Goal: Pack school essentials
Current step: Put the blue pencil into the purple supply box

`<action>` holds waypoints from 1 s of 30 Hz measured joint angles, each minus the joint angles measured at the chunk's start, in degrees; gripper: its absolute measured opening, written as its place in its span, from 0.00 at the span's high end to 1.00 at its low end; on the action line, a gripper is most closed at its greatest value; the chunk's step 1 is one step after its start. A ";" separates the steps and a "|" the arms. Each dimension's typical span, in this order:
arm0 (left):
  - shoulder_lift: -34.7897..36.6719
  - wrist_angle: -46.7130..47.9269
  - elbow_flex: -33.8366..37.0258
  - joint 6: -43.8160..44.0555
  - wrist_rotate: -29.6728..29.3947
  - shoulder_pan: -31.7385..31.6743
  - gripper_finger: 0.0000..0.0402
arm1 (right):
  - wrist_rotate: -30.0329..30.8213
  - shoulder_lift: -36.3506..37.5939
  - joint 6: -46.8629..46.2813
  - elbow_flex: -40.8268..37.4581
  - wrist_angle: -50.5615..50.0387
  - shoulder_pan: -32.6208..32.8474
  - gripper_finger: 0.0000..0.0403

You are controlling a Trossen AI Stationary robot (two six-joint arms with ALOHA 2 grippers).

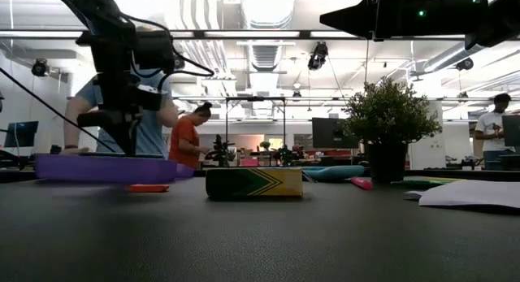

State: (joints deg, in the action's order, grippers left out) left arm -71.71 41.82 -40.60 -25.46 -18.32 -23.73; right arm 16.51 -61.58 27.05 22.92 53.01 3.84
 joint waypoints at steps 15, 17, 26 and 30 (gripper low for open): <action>-4.12 -0.96 0.04 -3.56 -1.52 -1.79 1.00 | 0.00 0.00 0.66 0.00 -0.02 0.00 0.79; -4.10 -1.11 0.03 -3.56 -1.51 -1.79 1.00 | 0.00 0.00 0.68 0.00 -0.02 0.01 0.79; -3.86 -1.35 0.04 -4.94 -1.87 -1.77 0.99 | 0.00 0.00 1.16 0.00 0.52 0.02 0.79; -3.86 -3.05 0.04 -4.98 -2.00 -1.77 0.89 | 0.00 0.02 0.53 0.00 1.43 0.02 0.79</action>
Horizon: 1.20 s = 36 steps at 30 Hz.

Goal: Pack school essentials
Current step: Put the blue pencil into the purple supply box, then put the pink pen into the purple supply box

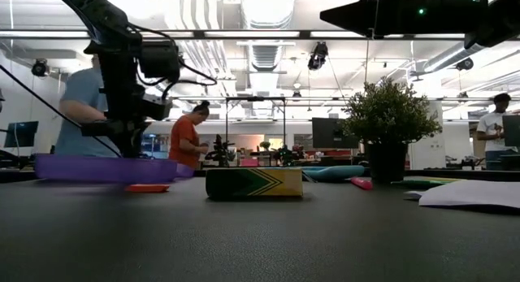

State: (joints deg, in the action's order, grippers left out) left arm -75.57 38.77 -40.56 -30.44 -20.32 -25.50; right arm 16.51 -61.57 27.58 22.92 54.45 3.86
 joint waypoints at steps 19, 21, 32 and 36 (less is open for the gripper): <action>12.25 -25.50 -4.09 13.00 -1.79 22.67 0.70 | 0.01 -0.01 -14.86 0.00 -2.90 0.00 0.79; 13.74 -34.00 -1.48 13.45 -1.84 25.75 0.70 | 0.00 -0.02 -18.37 0.00 -4.17 0.00 0.79; 15.39 -53.24 8.17 13.36 -2.67 30.34 0.70 | 0.02 -1.02 -43.17 0.44 -12.71 0.02 0.79; 15.23 -53.25 8.28 13.09 -3.94 30.23 0.70 | 0.00 -0.94 -54.03 6.17 -28.50 0.02 0.79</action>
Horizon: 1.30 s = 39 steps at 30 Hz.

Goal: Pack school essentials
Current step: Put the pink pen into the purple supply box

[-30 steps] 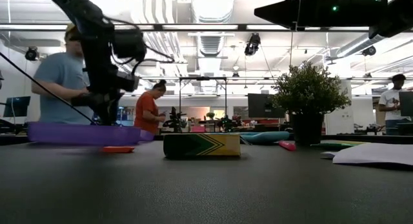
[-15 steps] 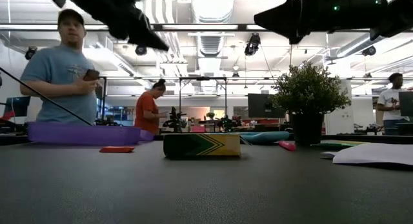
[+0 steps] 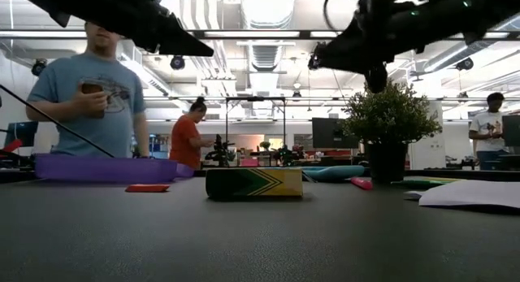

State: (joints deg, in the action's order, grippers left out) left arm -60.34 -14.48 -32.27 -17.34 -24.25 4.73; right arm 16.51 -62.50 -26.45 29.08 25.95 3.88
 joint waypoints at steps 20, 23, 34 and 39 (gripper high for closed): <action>0.15 4.12 0.33 -0.02 -3.70 -0.24 0.70 | 1.05 -27.71 -41.56 35.12 -78.05 -0.21 0.78; 0.15 5.14 0.39 -0.02 -4.19 -0.22 0.70 | 1.05 -32.39 -40.00 37.70 -78.02 -0.64 0.74; 0.15 7.67 0.42 0.22 -6.61 -0.22 0.70 | 1.03 -39.81 -36.96 40.63 -77.96 -3.56 0.47; 0.15 7.62 0.42 0.22 -7.92 -0.23 0.70 | 1.03 -40.50 -37.05 39.68 -75.48 -3.82 0.42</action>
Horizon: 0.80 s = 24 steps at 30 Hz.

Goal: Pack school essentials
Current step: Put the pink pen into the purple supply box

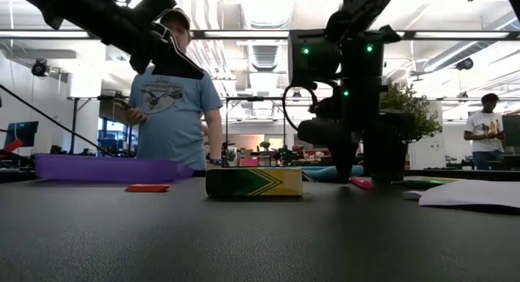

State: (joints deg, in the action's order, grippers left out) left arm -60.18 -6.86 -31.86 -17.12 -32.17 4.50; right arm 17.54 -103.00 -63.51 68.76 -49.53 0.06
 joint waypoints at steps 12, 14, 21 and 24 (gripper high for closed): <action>0.00 -0.06 0.00 -0.02 -0.18 0.01 0.70 | -2.12 0.17 0.52 -6.32 11.90 0.04 0.65; 0.00 -0.06 0.00 -0.01 -0.19 0.01 0.70 | -2.33 0.14 0.87 -6.84 12.95 0.04 0.73; 0.00 -0.20 0.00 0.32 -0.13 0.01 0.70 | -1.74 0.03 8.10 -6.15 13.84 0.10 0.95; 0.00 -0.81 0.00 0.35 0.16 0.01 0.70 | -0.35 0.76 13.41 -5.34 13.46 0.22 0.94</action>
State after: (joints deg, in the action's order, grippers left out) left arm -60.18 -7.67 -31.86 -16.77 -32.01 4.51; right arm 17.19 -102.24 -50.09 63.43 -36.07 0.28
